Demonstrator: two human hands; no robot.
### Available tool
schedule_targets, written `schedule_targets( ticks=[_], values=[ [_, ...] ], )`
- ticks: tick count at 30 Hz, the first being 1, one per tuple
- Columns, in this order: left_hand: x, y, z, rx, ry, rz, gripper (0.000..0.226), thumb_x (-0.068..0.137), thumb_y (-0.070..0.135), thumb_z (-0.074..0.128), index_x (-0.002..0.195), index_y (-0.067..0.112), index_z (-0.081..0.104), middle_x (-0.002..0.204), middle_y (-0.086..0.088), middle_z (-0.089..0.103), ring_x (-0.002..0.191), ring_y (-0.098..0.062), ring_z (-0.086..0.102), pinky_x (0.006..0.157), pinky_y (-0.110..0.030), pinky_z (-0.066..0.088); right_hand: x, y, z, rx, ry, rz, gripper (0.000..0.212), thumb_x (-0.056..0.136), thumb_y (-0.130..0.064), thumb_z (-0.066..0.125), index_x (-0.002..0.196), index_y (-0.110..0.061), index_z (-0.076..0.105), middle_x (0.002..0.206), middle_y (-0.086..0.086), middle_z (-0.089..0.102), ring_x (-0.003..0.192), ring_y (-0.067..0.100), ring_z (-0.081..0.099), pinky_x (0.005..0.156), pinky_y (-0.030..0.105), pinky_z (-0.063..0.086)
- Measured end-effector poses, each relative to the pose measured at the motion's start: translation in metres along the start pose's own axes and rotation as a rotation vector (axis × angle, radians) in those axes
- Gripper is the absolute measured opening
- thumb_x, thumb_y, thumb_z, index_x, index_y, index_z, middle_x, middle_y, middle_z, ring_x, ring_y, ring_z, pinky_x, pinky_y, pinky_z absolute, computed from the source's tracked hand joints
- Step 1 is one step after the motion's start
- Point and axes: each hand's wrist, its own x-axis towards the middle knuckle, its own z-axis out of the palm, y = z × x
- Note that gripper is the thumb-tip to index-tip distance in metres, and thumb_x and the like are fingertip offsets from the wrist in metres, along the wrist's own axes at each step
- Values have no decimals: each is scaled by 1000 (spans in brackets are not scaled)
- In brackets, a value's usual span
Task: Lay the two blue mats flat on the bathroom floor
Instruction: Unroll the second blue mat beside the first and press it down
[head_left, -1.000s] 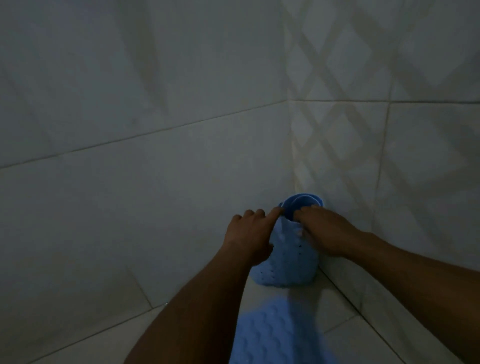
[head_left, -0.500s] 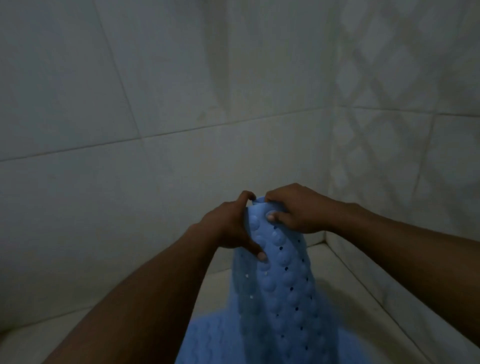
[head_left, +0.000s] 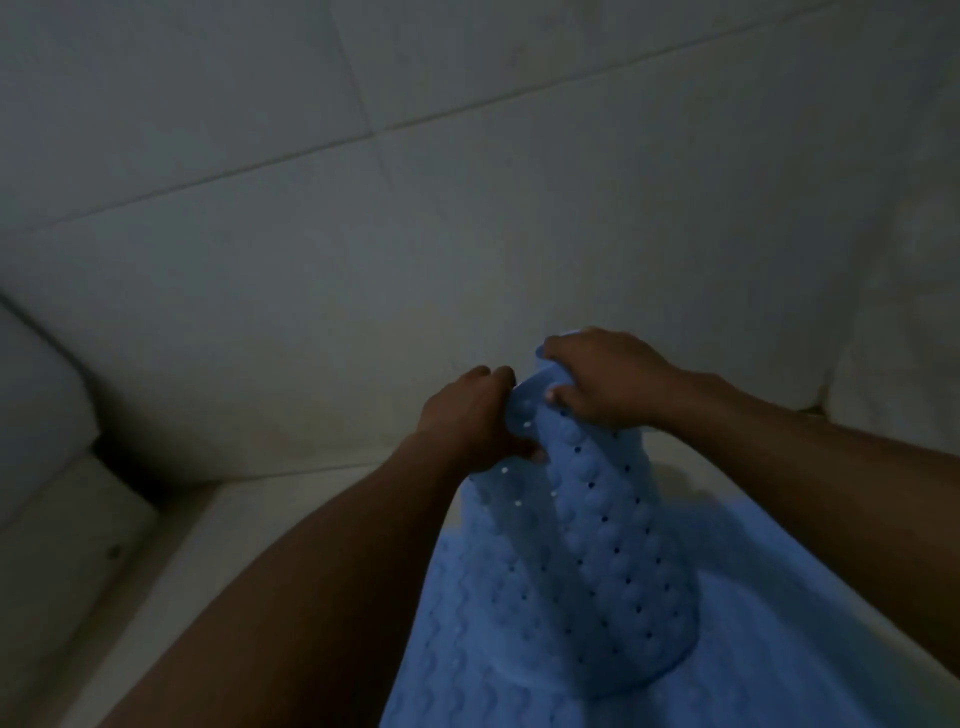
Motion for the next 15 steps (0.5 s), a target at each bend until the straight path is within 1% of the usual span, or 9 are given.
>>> schedule_targets(
  ticks=[2, 3, 5, 7, 9, 11, 13, 14, 15],
  values=[
    [-5, -14, 8, -2, -7, -59, 64, 71, 58, 84, 118, 20, 63, 92, 3, 44, 91, -24, 55, 73, -36, 42, 20, -7, 5, -23, -77, -42, 49, 90, -43, 60, 131, -18, 49, 130, 10, 59, 114, 32, 57, 91, 42, 49],
    [-10, -21, 12, -12, -2, -87, 56, 75, 55, 82, 115, 20, 66, 87, 5, 39, 88, -24, 54, 72, -35, 42, 28, -12, 9, -29, -111, -69, 47, 89, -43, 62, 128, -17, 50, 126, 11, 60, 110, 32, 58, 86, 41, 49],
    [-21, -31, 17, -25, 14, -135, 45, 79, 50, 80, 109, 18, 70, 81, 7, 34, 87, -24, 54, 72, -34, 41, 39, -23, 14, -45, -154, -126, 44, 87, -44, 65, 120, -18, 51, 121, 11, 60, 103, 31, 59, 76, 37, 45],
    [-31, -41, 16, -35, 22, -177, 42, 80, 48, 80, 105, 15, 71, 79, 7, 33, 88, -24, 53, 72, -35, 39, 43, -36, 13, -47, -180, -165, 45, 85, -46, 67, 117, -18, 51, 120, 10, 59, 101, 31, 58, 73, 35, 42],
    [-42, -52, 10, -20, 33, -200, 43, 80, 50, 79, 102, 14, 73, 79, 5, 34, 94, -28, 54, 72, -36, 39, 47, -45, 9, -57, -196, -193, 45, 83, -48, 70, 113, -18, 54, 119, 10, 58, 100, 30, 57, 72, 35, 40],
    [-49, -59, 9, 7, 35, -214, 49, 76, 60, 79, 92, 14, 73, 80, 1, 40, 96, -29, 55, 72, -37, 41, 45, -43, 6, -68, -214, -180, 46, 80, -50, 73, 109, -18, 56, 117, 10, 58, 99, 29, 58, 74, 35, 43],
    [-59, -63, 17, -9, 84, -221, 51, 74, 66, 77, 84, 16, 70, 85, -3, 46, 97, -30, 56, 73, -38, 44, 36, -40, 6, -76, -209, -164, 61, 78, -54, 73, 126, -20, 56, 126, 10, 57, 108, 31, 58, 81, 37, 46],
    [-67, -61, 22, -26, 124, -212, 51, 76, 65, 77, 90, 16, 71, 90, -4, 46, 101, -29, 54, 75, -38, 44, 31, -42, 5, -90, -198, -170, 67, 78, -56, 72, 132, -21, 54, 130, 9, 57, 112, 32, 58, 85, 38, 48],
    [-77, -56, 25, -40, 163, -196, 51, 79, 61, 76, 101, 16, 73, 96, -4, 46, 105, -28, 51, 79, -38, 44, 23, -45, 3, -105, -180, -173, 70, 78, -59, 70, 135, -23, 52, 134, 9, 57, 114, 32, 57, 88, 41, 49]
  ],
)
